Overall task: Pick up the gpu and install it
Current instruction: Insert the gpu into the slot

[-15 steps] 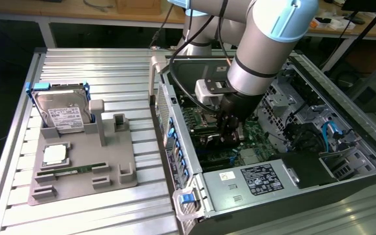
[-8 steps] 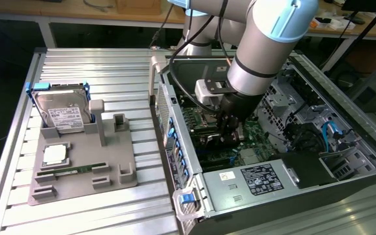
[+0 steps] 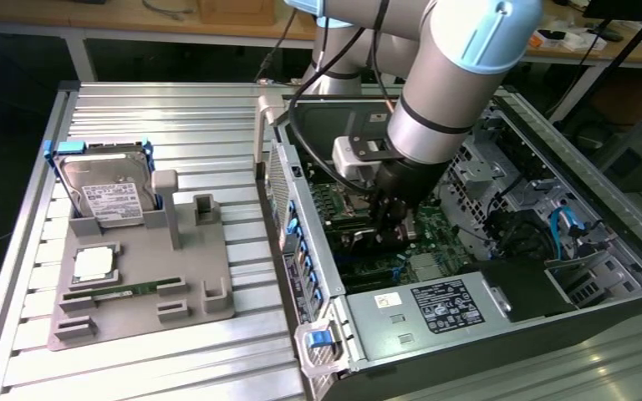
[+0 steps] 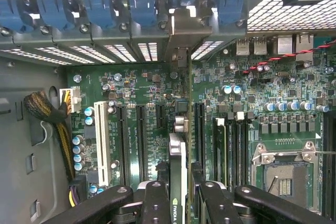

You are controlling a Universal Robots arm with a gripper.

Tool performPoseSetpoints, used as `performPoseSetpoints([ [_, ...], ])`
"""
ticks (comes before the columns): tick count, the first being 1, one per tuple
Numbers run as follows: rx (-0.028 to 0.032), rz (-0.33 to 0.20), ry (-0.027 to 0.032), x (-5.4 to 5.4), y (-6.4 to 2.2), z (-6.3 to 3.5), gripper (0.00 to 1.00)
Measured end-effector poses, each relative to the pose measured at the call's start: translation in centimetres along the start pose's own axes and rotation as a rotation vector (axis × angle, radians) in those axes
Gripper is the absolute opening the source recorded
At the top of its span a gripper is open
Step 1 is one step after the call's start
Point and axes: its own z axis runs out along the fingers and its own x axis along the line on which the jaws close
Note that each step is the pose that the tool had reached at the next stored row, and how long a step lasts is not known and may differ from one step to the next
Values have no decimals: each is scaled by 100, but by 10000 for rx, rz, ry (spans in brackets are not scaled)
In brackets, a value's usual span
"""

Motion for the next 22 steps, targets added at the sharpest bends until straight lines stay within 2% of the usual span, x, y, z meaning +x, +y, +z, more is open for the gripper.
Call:
performPoseSetpoints([
  [13, 1, 0, -8, 1, 3, 39, 27],
  [16, 12, -1, -26, -2, 1, 12, 27],
  [18, 4, -1, -9, -1, 3, -21, 27],
  [22, 3, 0, -9, -1, 3, -25, 27],
])
